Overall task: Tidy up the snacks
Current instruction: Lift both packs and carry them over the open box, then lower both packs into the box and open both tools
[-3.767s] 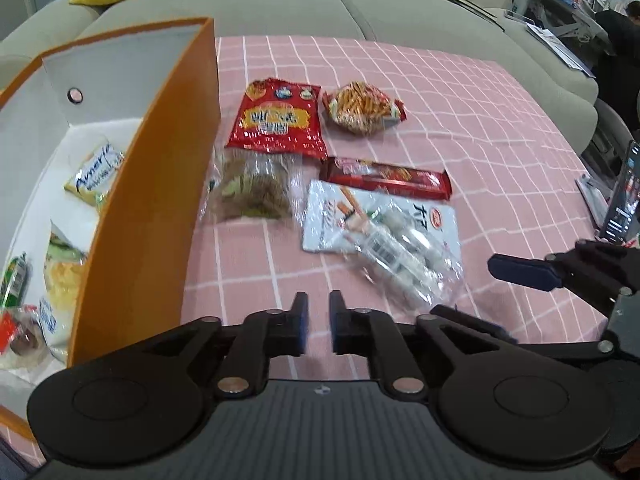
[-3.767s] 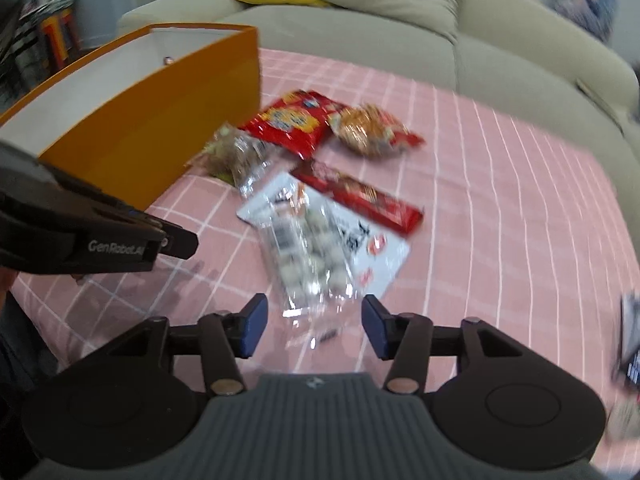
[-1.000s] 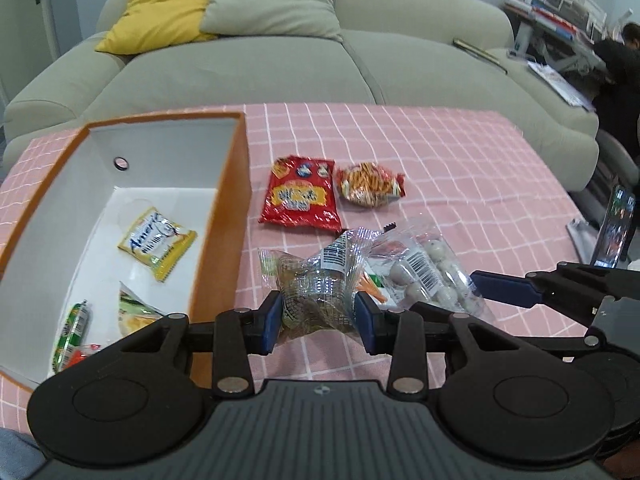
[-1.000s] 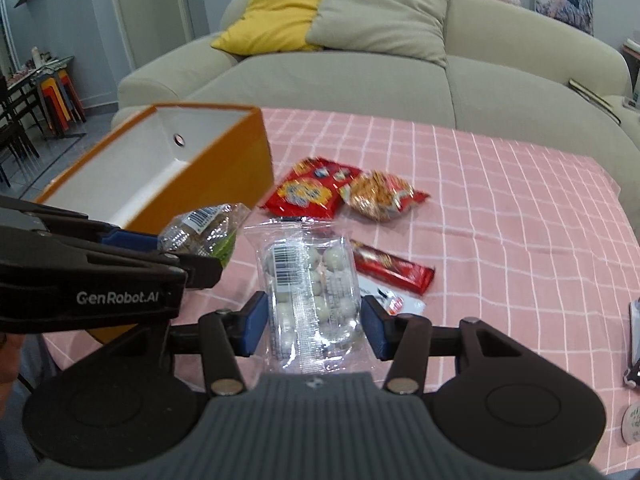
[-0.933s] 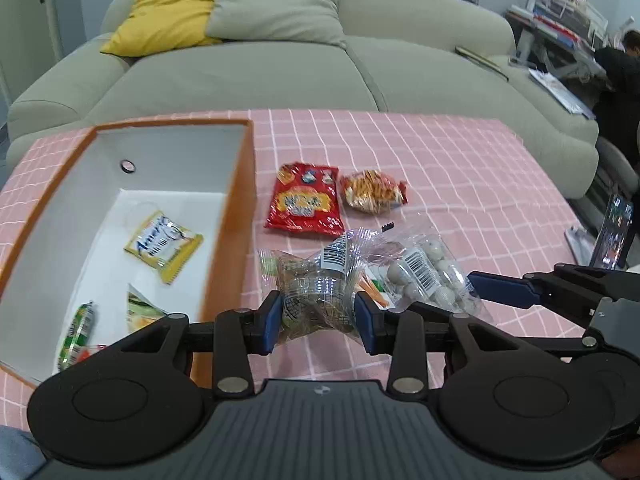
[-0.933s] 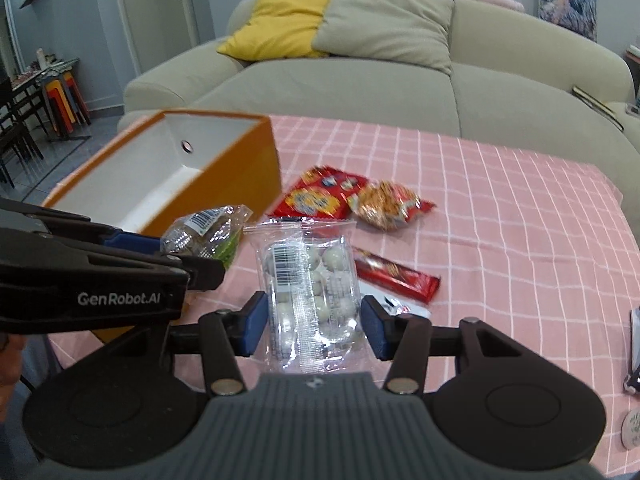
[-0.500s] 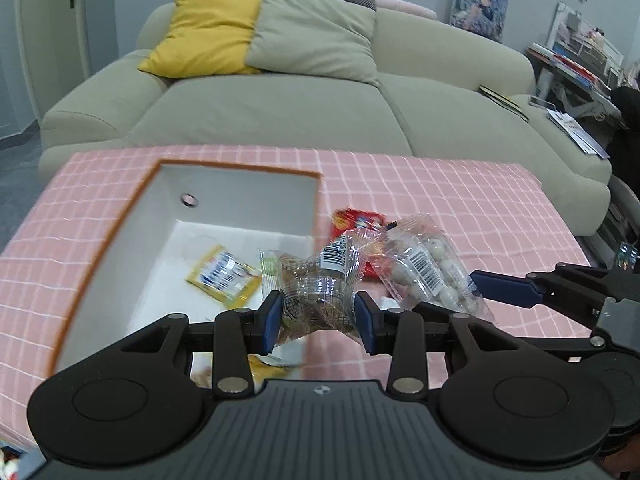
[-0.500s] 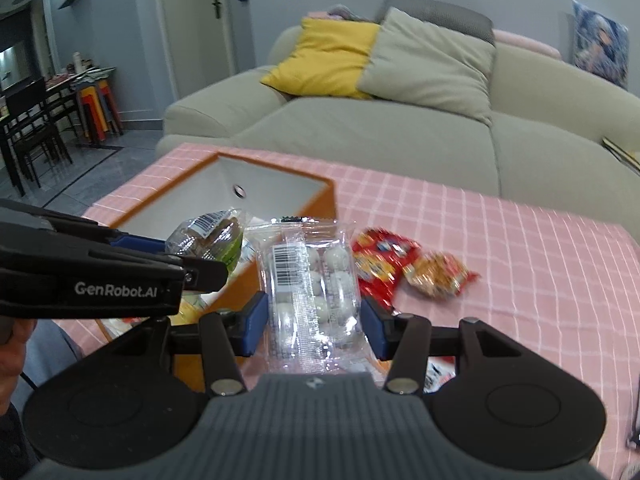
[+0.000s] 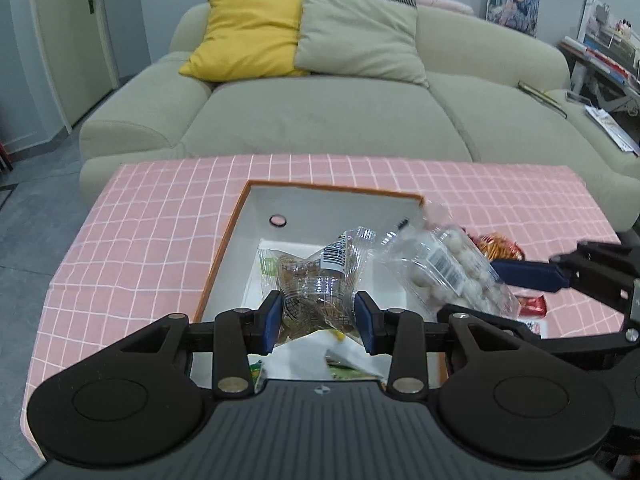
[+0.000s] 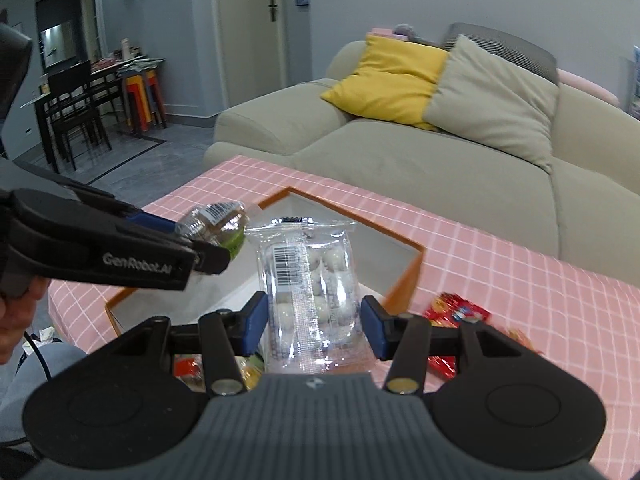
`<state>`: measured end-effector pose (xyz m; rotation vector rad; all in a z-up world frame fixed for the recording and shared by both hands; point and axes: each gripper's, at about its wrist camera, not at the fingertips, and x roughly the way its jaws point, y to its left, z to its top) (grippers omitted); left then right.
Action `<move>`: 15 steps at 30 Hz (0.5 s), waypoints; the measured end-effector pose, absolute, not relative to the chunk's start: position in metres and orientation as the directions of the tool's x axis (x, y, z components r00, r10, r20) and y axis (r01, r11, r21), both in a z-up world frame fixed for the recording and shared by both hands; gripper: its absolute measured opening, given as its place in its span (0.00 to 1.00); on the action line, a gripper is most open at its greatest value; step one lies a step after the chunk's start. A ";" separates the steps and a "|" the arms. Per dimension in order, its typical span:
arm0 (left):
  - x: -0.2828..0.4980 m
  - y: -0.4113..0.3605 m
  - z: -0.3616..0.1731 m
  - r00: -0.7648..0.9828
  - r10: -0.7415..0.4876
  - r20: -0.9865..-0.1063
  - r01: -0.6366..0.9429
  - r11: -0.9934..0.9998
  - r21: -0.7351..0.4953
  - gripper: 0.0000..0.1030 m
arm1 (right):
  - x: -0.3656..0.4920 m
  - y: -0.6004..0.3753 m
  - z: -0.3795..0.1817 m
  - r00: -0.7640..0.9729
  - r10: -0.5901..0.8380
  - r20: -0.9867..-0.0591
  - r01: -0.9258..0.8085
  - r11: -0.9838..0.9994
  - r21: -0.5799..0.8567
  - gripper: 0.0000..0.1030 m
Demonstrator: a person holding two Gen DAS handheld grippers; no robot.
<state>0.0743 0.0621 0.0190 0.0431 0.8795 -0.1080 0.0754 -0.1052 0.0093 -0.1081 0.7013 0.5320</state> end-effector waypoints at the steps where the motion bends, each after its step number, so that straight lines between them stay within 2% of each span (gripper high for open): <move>1: 0.077 0.065 0.016 0.622 -0.079 -0.779 0.118 0.993 -0.007 0.42 | 0.080 -0.102 0.008 0.627 0.440 -0.643 -0.513 0.854 0.084 0.47; 6: 0.092 0.076 -0.002 0.565 -0.062 -0.822 0.148 0.989 0.028 0.42 | 0.104 -0.083 -0.004 0.567 0.464 -0.681 -0.572 0.816 0.080 0.47; 15: 0.111 0.093 -0.049 0.413 -0.046 -0.909 0.174 0.984 0.030 0.42 | 0.129 -0.042 -0.044 0.484 0.399 -0.778 -0.683 0.729 -0.051 0.47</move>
